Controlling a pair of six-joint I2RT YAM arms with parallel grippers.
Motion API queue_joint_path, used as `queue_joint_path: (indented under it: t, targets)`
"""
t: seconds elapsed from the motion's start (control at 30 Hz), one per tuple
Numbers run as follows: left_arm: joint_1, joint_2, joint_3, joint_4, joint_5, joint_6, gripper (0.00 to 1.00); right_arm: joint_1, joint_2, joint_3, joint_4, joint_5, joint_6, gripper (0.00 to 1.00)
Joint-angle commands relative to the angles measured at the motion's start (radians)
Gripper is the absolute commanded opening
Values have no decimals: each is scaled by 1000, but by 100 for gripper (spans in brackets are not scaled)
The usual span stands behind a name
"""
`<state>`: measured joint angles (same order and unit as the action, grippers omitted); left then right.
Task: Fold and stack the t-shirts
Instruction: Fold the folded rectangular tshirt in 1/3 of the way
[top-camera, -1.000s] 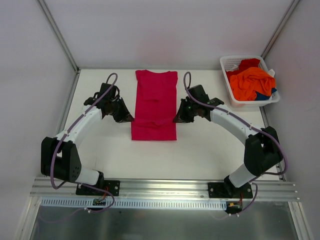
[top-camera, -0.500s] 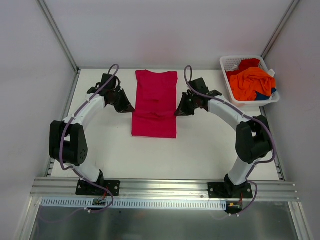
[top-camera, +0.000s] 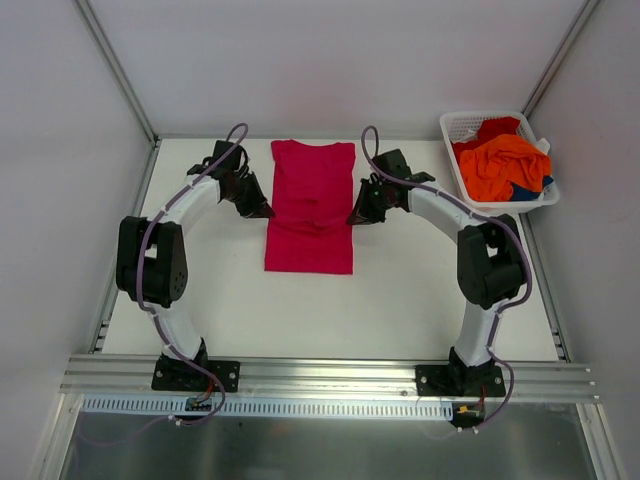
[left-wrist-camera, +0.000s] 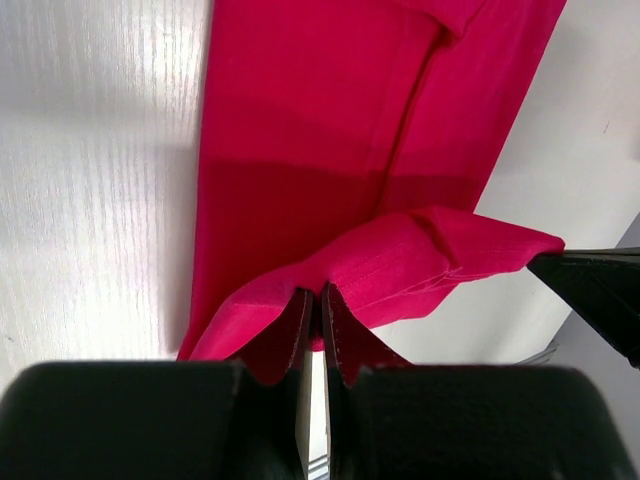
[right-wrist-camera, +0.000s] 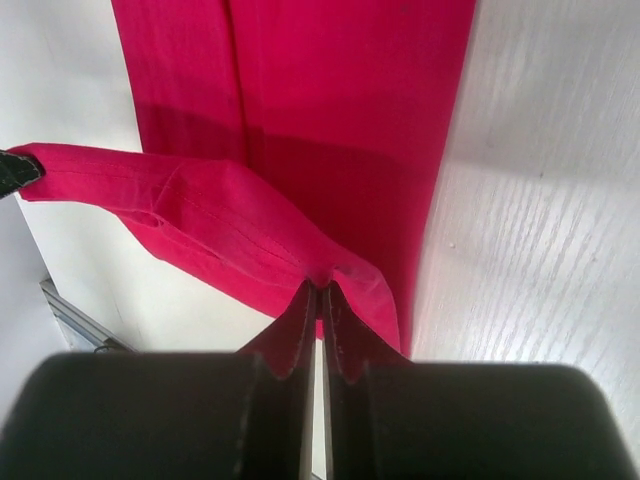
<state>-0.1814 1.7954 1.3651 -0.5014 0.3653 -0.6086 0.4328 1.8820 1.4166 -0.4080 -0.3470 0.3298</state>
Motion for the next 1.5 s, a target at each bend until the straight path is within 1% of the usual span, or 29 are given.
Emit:
queue_joint_path:
  t: [0.0, 0.3, 0.9, 1.17, 1.33, 1.37, 1.43, 1.47]
  targets:
    - [10, 34, 49, 17, 8, 17, 0, -14, 22, 74, 21, -11, -52, 0]
    - [10, 85, 43, 38, -22, 13, 0, -28, 89, 100, 54, -24, -71, 0]
    - [33, 147, 74, 49, 1, 16, 0, -52, 140, 114, 52, -49, -120, 1]
    - [49, 185, 94, 50, 17, 18, 0, -52, 189, 166, 49, -73, -103, 0]
    - [56, 208, 114, 49, 23, 17, 0, -55, 218, 229, 9, -81, -117, 1]
    - [57, 214, 136, 47, 38, 23, 1, -55, 229, 252, -6, -83, -121, 1]
    - [62, 225, 163, 49, 60, 27, 7, -57, 239, 277, -23, -87, -126, 4]
    - [63, 234, 176, 47, 67, 29, 17, -58, 244, 289, -38, -87, -129, 8]
